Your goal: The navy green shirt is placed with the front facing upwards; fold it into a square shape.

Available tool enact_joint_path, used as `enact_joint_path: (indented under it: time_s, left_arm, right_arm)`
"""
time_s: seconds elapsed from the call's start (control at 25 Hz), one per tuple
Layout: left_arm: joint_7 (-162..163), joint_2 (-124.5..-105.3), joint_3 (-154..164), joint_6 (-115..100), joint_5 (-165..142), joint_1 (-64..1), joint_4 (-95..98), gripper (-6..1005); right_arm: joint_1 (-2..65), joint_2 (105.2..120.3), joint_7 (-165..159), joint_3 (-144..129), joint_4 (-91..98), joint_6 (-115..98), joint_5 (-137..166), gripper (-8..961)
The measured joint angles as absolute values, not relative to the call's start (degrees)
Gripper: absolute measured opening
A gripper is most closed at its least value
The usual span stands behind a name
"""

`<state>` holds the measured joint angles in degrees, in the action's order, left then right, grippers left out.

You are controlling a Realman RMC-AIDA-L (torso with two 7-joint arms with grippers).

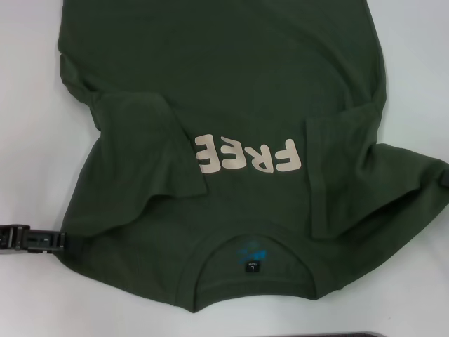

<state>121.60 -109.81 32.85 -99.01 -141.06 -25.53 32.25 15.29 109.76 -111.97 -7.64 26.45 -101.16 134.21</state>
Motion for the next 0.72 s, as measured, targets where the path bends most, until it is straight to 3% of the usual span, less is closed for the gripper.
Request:
enact_joint_path:
  time_s: [0.72]
  left_arm:
    - [121.9,-110.22,33.0,-97.7,-141.3,-26.0,32.3,683]
  right_arm:
    - [15.4,109.63,-112.1,-7.6,26.5,-101.3,134.3,8]
